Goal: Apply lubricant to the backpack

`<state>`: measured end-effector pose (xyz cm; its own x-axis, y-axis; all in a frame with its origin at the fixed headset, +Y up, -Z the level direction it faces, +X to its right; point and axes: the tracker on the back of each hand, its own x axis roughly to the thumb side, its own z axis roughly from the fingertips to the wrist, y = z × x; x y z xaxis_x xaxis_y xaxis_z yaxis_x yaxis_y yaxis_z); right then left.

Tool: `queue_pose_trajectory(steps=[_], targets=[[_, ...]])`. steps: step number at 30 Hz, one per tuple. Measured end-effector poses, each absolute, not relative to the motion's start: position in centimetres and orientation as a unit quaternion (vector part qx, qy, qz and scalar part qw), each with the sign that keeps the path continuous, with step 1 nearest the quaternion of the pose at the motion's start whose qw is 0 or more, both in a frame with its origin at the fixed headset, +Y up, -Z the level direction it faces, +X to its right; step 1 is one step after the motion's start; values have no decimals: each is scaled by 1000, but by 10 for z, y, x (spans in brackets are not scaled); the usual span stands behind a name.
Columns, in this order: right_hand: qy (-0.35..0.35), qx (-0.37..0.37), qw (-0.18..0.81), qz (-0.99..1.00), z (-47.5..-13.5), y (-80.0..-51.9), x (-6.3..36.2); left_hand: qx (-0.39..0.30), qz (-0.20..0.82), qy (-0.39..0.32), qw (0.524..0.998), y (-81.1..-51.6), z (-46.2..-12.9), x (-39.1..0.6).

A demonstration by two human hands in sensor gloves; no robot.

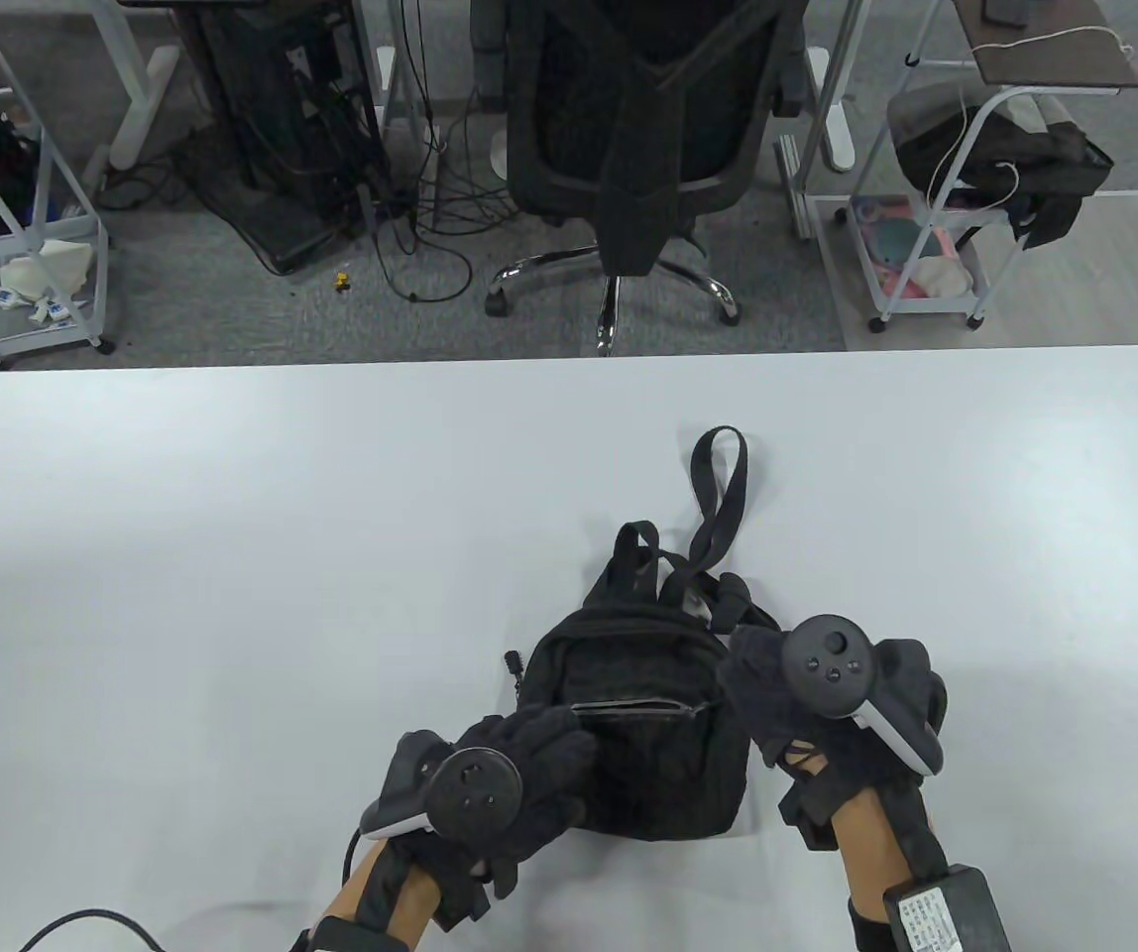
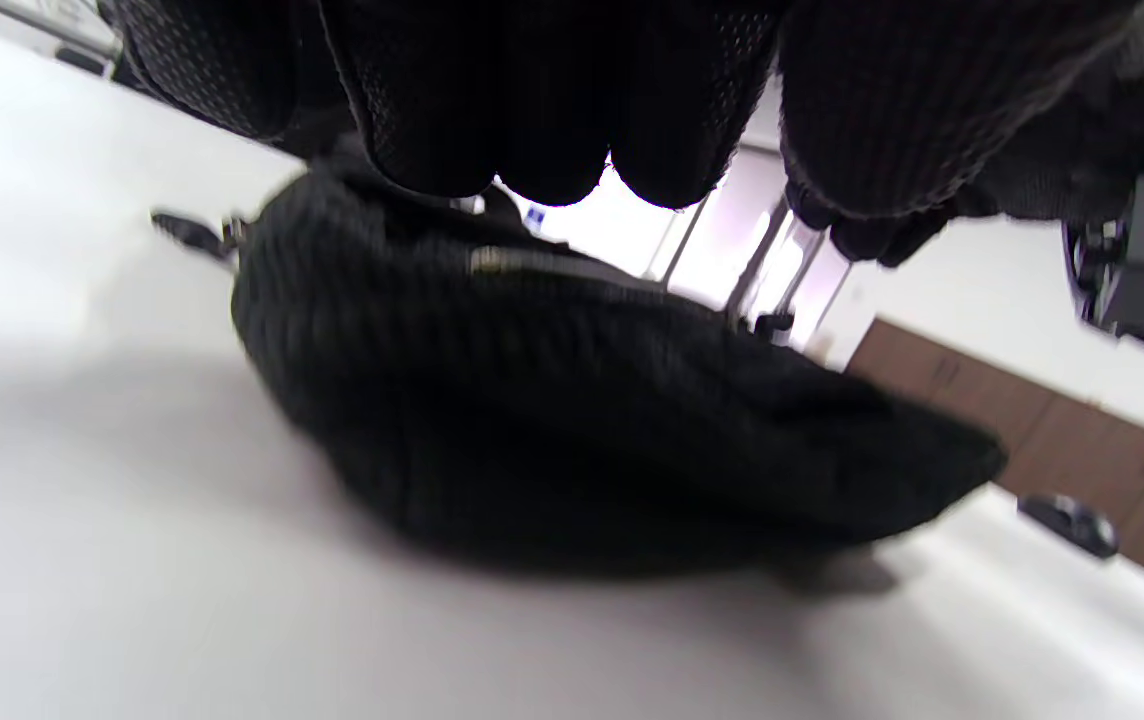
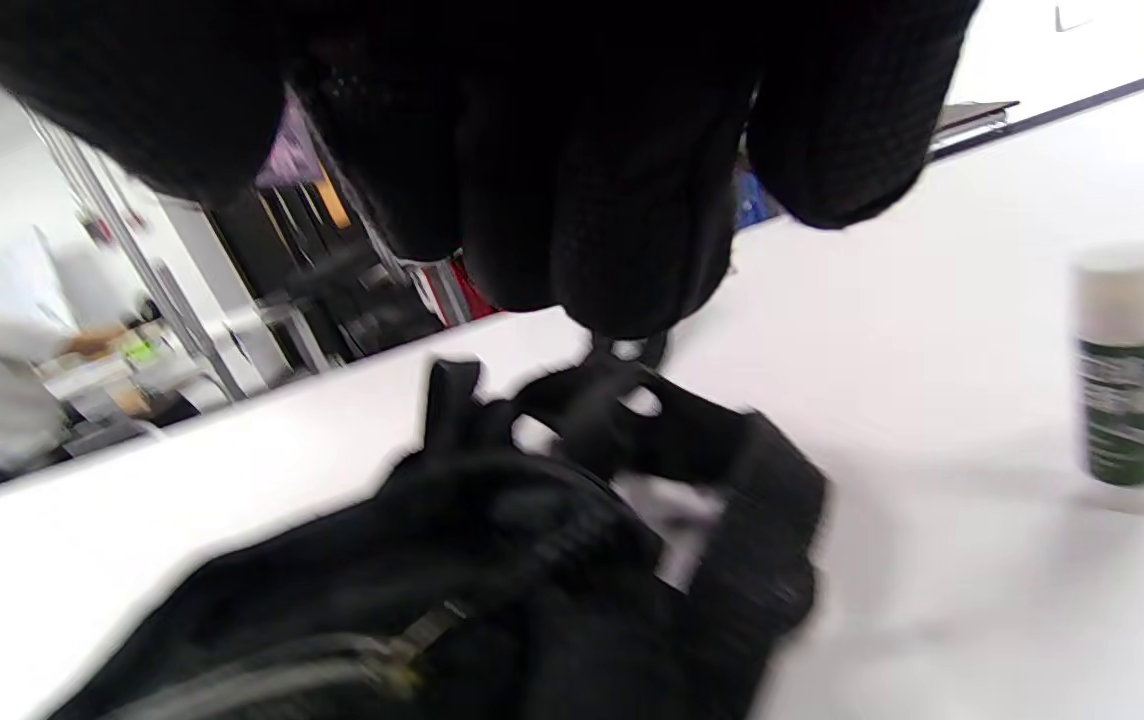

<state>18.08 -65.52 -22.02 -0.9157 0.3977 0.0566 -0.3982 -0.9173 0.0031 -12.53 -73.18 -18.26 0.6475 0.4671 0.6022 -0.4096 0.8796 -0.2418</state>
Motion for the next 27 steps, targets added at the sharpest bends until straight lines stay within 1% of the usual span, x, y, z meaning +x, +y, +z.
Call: queue_pose_trajectory(steps=[3,4,7,9,13,17,21,24,27], targets=[[-56,66,257,963,-212,-647,176,-8,287,-329,900,-720,-183,-143],[-66,77,267,958,-210,-646,175,1,301,-325,896,-717,-183,-148],[-97,143,303,937,-202,-647,171,31,355,-315,880,-706,-182,-162],[-103,177,326,923,-197,-649,170,50,391,-314,864,-699,-180,-169],[-138,176,365,904,-188,-649,174,82,448,-323,830,-689,-177,-176],[-129,202,397,886,-182,-654,168,92,473,-340,808,-683,-173,-180],[-133,235,408,872,-175,-665,160,111,491,-350,790,-677,-169,-186],[-122,247,420,865,-171,-672,153,115,505,-360,776,-673,-166,-189],[-117,266,420,860,-167,-672,146,115,507,-365,772,-673,-165,-189]])
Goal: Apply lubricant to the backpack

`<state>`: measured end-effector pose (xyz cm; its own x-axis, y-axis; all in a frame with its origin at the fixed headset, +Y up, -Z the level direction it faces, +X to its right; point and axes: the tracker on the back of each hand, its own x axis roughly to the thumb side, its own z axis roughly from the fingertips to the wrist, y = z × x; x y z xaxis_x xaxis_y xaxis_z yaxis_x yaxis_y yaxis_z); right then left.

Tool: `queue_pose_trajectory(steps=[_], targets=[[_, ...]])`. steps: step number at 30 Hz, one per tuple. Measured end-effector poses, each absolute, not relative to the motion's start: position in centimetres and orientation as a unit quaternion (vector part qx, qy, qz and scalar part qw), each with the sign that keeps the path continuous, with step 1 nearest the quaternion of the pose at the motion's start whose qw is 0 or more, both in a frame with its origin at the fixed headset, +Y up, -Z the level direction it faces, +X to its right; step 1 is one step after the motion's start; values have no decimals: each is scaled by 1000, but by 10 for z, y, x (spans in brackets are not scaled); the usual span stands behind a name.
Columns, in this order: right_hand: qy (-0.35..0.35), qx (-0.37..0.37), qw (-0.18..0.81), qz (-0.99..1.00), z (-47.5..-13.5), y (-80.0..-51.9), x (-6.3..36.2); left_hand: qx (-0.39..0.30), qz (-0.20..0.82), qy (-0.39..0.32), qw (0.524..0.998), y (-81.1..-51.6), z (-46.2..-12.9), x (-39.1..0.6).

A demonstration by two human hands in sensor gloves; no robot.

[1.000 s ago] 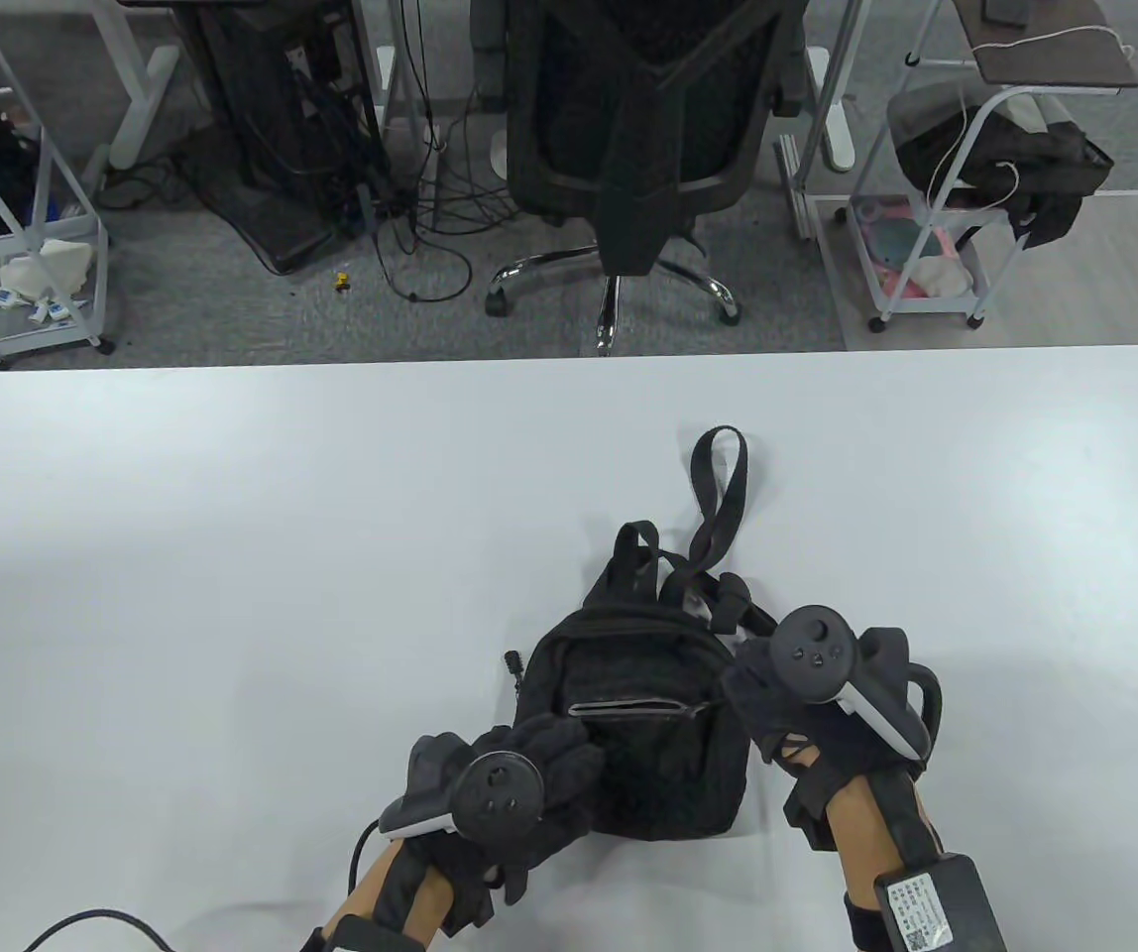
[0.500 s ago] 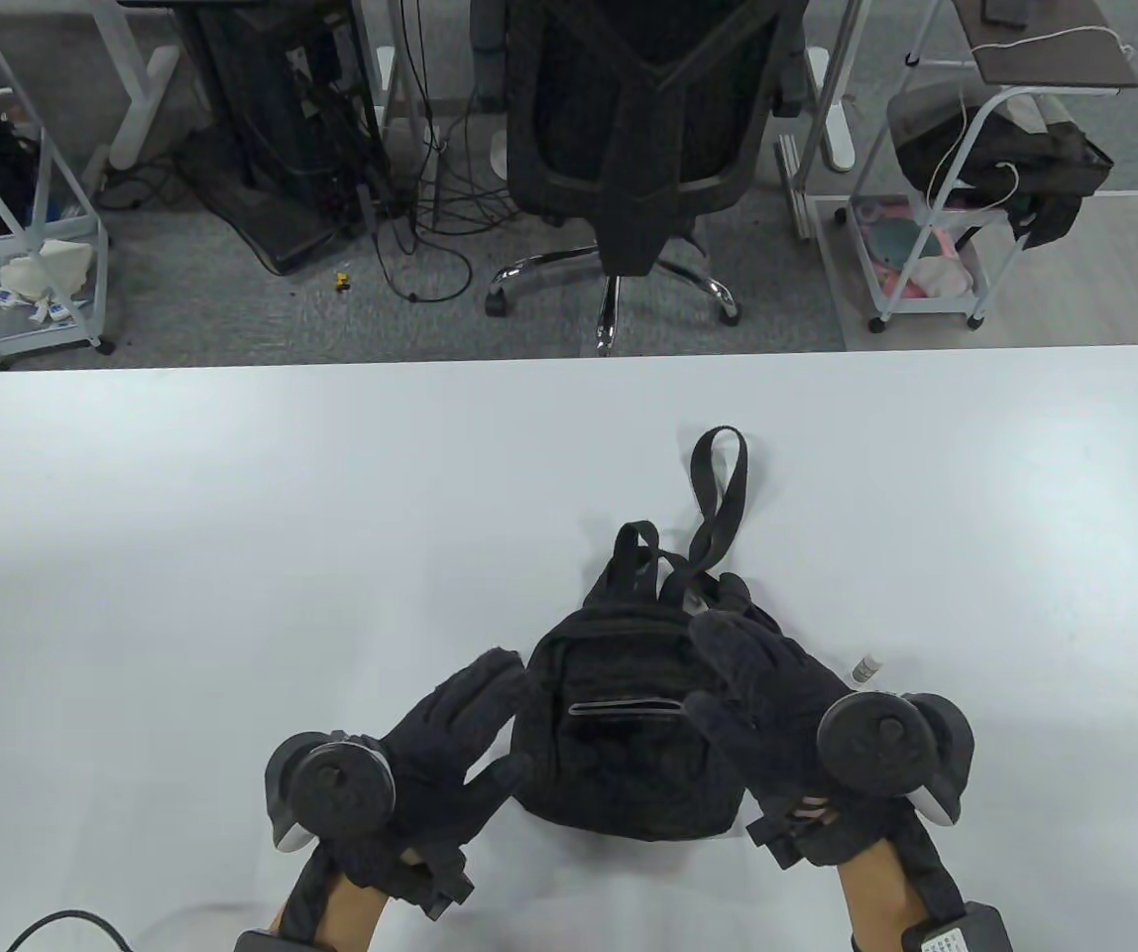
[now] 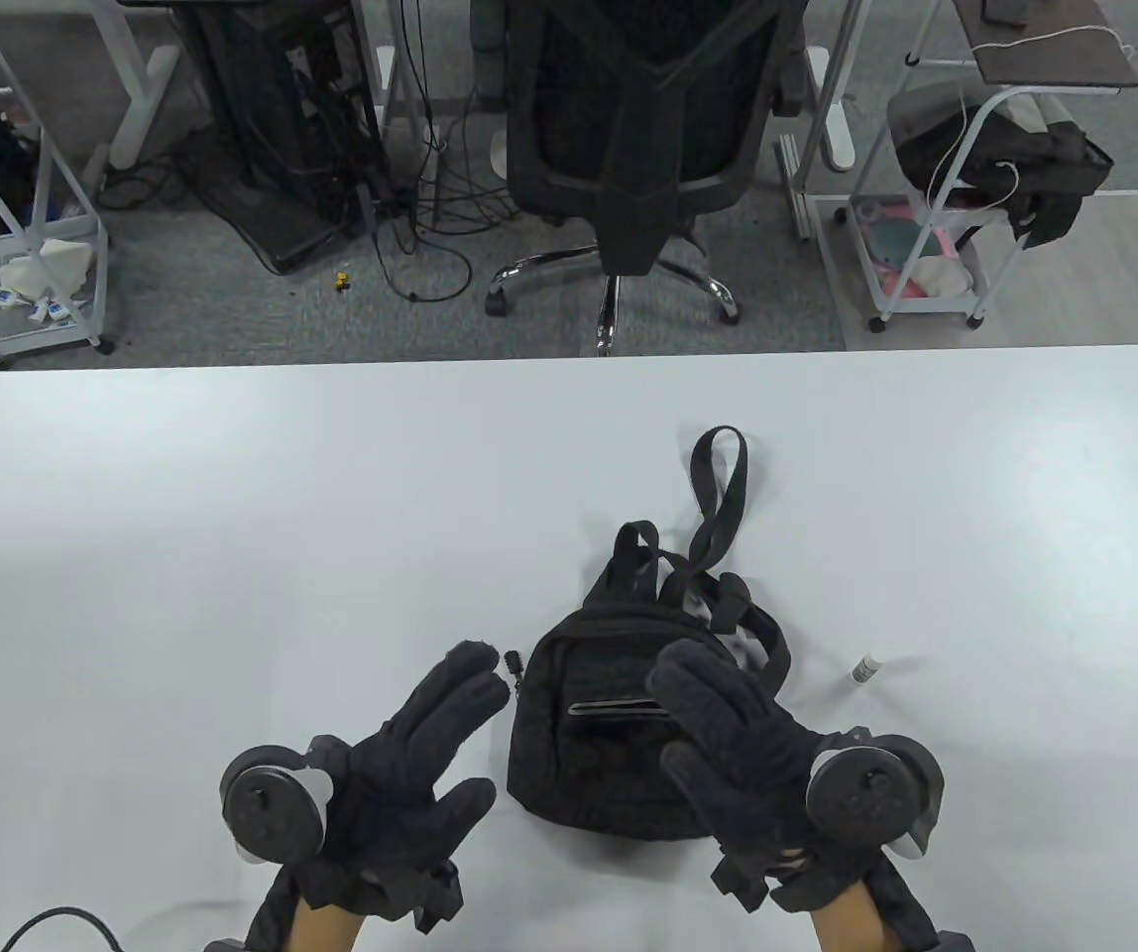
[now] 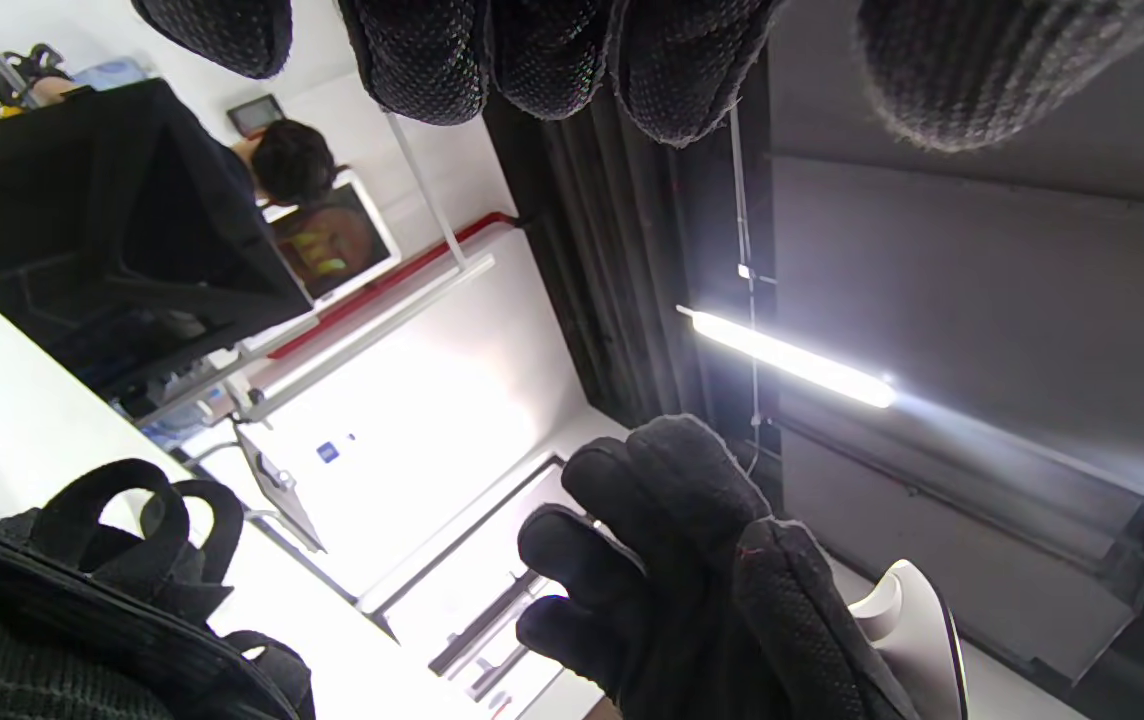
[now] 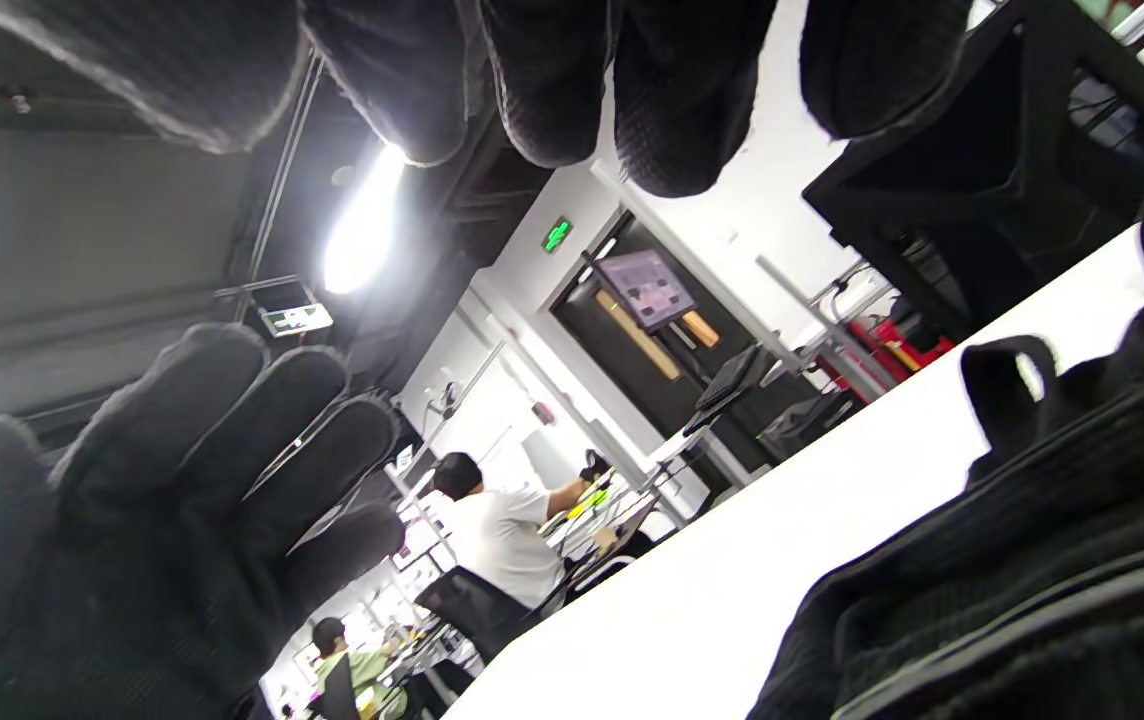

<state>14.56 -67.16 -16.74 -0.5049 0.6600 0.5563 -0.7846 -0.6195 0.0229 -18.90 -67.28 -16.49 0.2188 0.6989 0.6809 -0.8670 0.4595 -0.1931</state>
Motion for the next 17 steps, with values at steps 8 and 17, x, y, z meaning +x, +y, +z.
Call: queue_pose_trajectory(steps=[8,17], targets=[[-138,284,424,849,-159,-665,146,146,475,-396,772,-671,-156,-178],[-138,289,413,852,-155,-665,148,139,465,-394,781,-675,-157,-174]])
